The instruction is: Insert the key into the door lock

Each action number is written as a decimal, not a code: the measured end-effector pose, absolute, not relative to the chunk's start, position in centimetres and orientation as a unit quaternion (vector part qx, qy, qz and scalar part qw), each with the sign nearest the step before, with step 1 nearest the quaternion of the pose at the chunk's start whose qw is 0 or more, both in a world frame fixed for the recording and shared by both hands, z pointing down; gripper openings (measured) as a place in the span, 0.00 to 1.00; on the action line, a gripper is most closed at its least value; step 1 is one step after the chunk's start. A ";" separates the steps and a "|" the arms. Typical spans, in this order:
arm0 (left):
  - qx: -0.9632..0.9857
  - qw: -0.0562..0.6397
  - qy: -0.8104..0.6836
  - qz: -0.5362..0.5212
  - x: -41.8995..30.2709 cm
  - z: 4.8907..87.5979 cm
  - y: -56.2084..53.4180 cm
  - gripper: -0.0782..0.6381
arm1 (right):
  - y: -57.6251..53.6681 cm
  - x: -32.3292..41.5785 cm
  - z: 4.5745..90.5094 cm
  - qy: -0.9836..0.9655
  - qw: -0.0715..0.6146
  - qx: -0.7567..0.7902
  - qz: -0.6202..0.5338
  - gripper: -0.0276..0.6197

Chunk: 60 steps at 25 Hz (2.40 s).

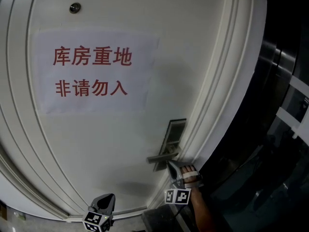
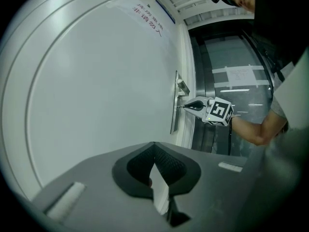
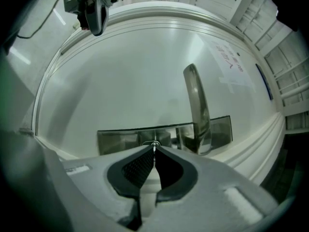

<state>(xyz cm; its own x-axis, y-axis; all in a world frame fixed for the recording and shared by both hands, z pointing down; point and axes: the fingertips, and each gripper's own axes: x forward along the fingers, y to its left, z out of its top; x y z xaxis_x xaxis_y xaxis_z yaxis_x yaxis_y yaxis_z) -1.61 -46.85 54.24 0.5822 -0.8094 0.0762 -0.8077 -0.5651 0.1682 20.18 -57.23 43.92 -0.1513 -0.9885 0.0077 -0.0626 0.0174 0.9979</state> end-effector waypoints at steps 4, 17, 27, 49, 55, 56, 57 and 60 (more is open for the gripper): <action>0.886 0.093 -0.455 -0.005 -1.6 54.2 -46.5 0.11 | -57.3 20.2 44.0 -0.551 0.447 0.477 -0.518 0.06; 0.884 0.093 -0.458 -0.002 -2.3 54.1 -45.2 0.11 | -57.1 20.7 44.3 -0.563 0.430 0.499 -0.499 0.24; 0.887 0.088 -0.454 0.000 -2.3 53.9 -44.1 0.11 | -55.9 20.6 44.1 -0.575 0.412 0.512 -0.488 0.39; 0.905 0.069 -0.419 0.007 -2.1 53.9 -41.0 0.11 | -48.3 19.3 44.5 -0.639 0.332 0.560 -0.409 0.05; 0.908 0.065 -0.415 0.006 -2.8 53.7 -39.8 0.11 | -44.9 19.7 43.3 -0.665 0.246 0.611 -0.351 0.05; 0.908 0.063 -0.414 0.004 -2.8 53.6 -39.7 0.11 | -44.3 19.8 43.0 -0.670 0.226 0.621 -0.337 0.05; 0.909 0.061 -0.412 0.003 -2.8 53.4 -39.6 0.11 | -43.7 19.9 42.7 -0.676 0.206 0.630 -0.322 0.05; 0.912 0.056 -0.407 -0.002 -2.8 52.9 -38.9 0.11 | -41.9 20.0 42.4 -0.699 0.148 0.643 -0.277 0.05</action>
